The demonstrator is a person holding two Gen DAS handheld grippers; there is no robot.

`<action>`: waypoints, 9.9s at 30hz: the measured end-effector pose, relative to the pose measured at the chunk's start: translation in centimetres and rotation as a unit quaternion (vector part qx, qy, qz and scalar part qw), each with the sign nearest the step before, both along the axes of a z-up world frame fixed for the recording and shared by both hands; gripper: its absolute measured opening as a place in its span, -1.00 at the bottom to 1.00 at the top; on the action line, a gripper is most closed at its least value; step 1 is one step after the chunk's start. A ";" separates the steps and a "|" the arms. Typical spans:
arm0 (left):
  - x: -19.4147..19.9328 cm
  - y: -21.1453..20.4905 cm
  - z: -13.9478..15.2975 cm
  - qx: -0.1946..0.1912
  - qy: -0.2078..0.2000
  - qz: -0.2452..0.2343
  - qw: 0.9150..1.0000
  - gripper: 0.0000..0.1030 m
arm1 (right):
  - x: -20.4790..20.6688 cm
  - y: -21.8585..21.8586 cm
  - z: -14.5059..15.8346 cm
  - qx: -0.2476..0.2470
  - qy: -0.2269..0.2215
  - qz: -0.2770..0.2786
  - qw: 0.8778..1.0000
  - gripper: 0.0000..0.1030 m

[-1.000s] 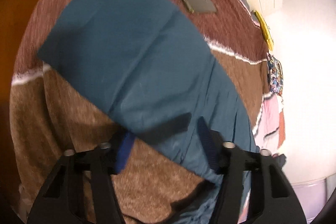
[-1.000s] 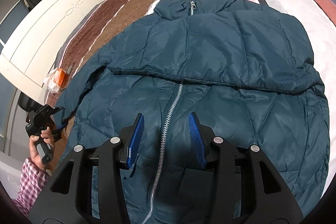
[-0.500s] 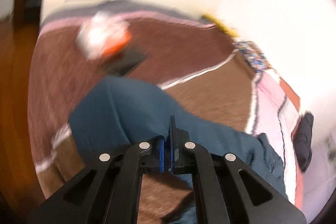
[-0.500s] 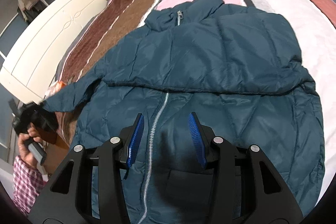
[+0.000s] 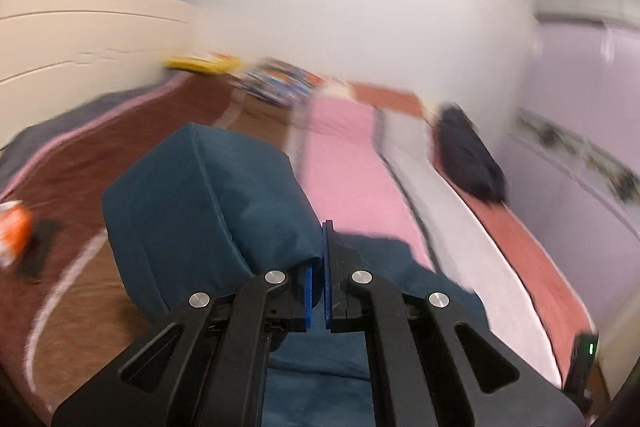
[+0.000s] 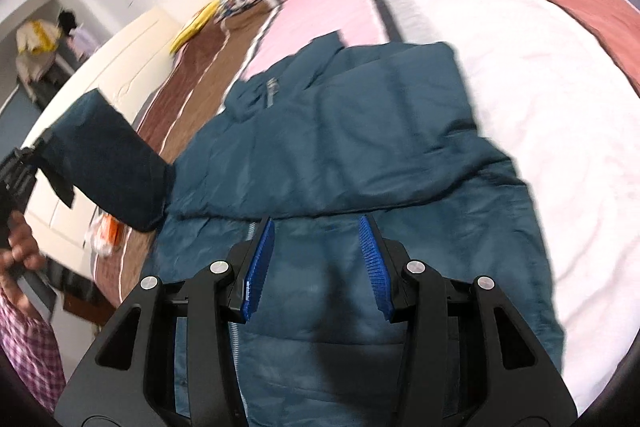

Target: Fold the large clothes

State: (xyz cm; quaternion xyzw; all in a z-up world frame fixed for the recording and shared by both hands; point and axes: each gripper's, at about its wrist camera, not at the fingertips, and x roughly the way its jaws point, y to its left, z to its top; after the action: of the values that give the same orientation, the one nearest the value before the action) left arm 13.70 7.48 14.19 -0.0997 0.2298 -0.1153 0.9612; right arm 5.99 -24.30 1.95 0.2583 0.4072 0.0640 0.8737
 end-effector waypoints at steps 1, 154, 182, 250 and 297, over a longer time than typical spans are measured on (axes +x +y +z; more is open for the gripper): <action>0.6 -2.5 -1.1 0.011 0.015 -0.029 0.999 -0.93 | -0.2 -0.7 -0.1 0.003 0.000 -0.007 1.000 -0.13; 9.2 5.4 -11.9 0.054 0.216 0.039 0.974 0.19 | 2.9 -2.1 -1.4 -0.082 0.075 0.005 0.994 -0.53; -19.1 16.2 -19.5 -0.044 0.379 0.057 0.923 0.36 | -16.2 -6.3 -0.5 -0.051 0.132 0.033 0.989 -0.05; 17.2 8.3 2.2 -0.085 0.171 0.034 0.981 -0.79 | 22.1 -14.0 13.9 0.001 -0.050 -0.032 0.998 -0.75; 27.4 4.0 -7.0 -0.083 0.184 0.047 0.978 0.10 | 33.3 -13.7 3.1 -0.034 0.005 -0.062 0.997 -0.15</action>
State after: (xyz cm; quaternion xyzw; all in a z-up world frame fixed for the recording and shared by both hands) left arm 41.05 11.43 7.16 -0.2098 0.3871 -0.0681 0.8952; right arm 39.24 -37.98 5.00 0.2534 0.3968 -0.0053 0.8822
